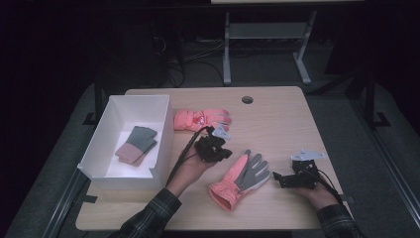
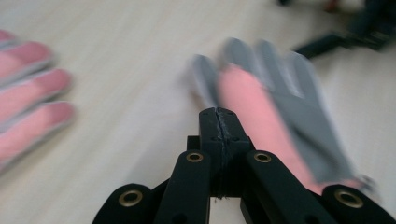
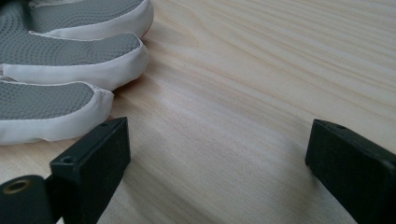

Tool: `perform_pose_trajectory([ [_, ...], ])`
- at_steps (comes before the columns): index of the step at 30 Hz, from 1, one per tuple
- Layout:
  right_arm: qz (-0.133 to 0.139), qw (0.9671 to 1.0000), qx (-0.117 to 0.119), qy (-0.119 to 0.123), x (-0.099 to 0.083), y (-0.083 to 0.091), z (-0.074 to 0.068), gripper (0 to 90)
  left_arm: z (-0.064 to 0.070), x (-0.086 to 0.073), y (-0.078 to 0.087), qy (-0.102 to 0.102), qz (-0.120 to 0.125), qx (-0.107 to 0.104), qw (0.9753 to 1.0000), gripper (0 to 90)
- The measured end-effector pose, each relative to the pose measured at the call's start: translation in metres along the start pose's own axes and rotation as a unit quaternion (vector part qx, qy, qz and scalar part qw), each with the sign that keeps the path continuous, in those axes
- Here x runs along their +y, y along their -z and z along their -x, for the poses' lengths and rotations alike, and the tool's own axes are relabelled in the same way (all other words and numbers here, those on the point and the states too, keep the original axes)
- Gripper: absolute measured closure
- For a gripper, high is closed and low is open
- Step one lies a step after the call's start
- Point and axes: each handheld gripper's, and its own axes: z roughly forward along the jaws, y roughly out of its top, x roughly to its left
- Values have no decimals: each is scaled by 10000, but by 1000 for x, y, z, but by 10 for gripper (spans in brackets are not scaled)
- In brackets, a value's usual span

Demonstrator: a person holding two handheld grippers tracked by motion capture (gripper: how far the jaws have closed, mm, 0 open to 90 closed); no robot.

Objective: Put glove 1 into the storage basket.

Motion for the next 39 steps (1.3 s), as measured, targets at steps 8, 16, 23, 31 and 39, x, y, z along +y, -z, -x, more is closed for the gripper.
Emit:
perform_pose_trajectory([
  [8, -4, 10000, 2, 1, 0, 0, 0, 60, -53, 4, -11, 512, 58, 730, 9960, 818],
  [16, -2, 10000, 2, 0, 0, 0, 0, 60, -86, 3, -35, 731, -122, 999, 9922, 695],
  [23, -6, 10000, 9, 0, 0, 0, 0, 58, -97, -1, -57, 788, -377, 1017, 9910, 673],
  [31, -2, 10000, 11, -2, 0, 0, 0, 58, -106, -11, -62, 1105, -329, 762, 9904, 887],
  [39, 0, 10000, 19, 31, 0, 0, 0, 50, -94, 3, -55, 1122, -159, 658, 9914, 899],
])
